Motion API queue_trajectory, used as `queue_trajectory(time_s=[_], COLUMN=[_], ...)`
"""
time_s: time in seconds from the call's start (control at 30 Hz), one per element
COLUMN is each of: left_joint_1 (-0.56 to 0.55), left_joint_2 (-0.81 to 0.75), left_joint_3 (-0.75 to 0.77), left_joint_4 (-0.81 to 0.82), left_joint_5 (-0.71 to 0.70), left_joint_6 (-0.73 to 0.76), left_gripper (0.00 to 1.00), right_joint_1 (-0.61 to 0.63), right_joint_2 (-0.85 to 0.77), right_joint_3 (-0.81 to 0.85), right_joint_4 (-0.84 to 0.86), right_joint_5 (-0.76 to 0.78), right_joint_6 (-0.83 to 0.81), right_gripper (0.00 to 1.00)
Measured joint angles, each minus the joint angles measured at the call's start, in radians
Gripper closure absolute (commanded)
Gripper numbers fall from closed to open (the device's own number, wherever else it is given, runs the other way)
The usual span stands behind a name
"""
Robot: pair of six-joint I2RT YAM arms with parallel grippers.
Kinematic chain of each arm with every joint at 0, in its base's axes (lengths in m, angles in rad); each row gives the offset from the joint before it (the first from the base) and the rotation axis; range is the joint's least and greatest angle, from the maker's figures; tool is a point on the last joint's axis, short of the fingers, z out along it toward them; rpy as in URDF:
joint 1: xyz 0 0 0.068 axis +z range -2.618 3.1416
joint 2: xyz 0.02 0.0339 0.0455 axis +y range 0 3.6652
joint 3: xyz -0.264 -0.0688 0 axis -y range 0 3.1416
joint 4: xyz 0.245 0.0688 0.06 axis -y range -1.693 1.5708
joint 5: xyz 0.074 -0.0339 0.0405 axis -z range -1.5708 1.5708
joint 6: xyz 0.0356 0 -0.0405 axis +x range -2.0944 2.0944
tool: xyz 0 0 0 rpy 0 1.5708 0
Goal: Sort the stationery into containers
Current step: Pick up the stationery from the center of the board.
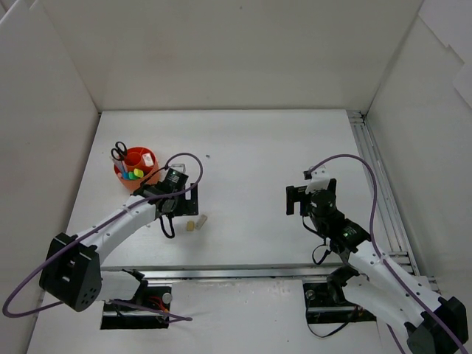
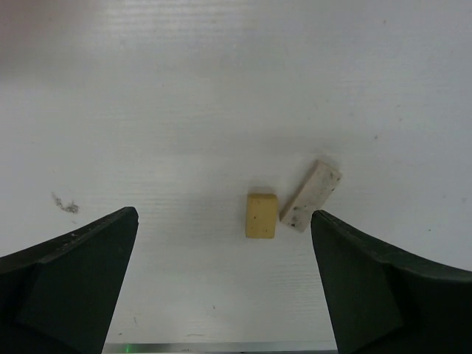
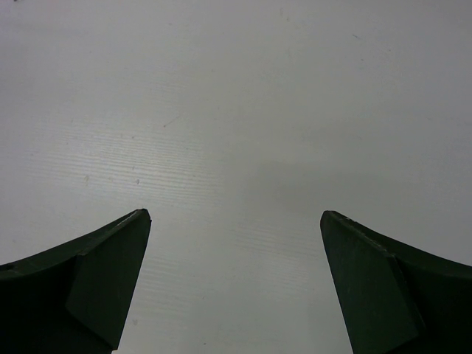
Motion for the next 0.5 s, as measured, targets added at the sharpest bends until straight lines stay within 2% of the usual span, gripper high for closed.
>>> queue_trajectory(time_s=[0.3,0.5], left_joint_1=[-0.031,-0.082], left_joint_2=[-0.041,0.031], left_joint_3=[-0.169,-0.174], left_joint_4=[0.044,0.079], left_joint_5=[0.032,0.037], left_joint_6=[-0.118,-0.138], left_gripper=[0.03,0.21], right_joint_1=[0.000,0.000], right_joint_2=[0.000,-0.003], right_joint_3=[-0.003,-0.003], right_joint_4=[0.000,-0.001], right_joint_5=[-0.012,-0.012], right_joint_6=[0.007,0.009], right_gripper=[0.02,0.02])
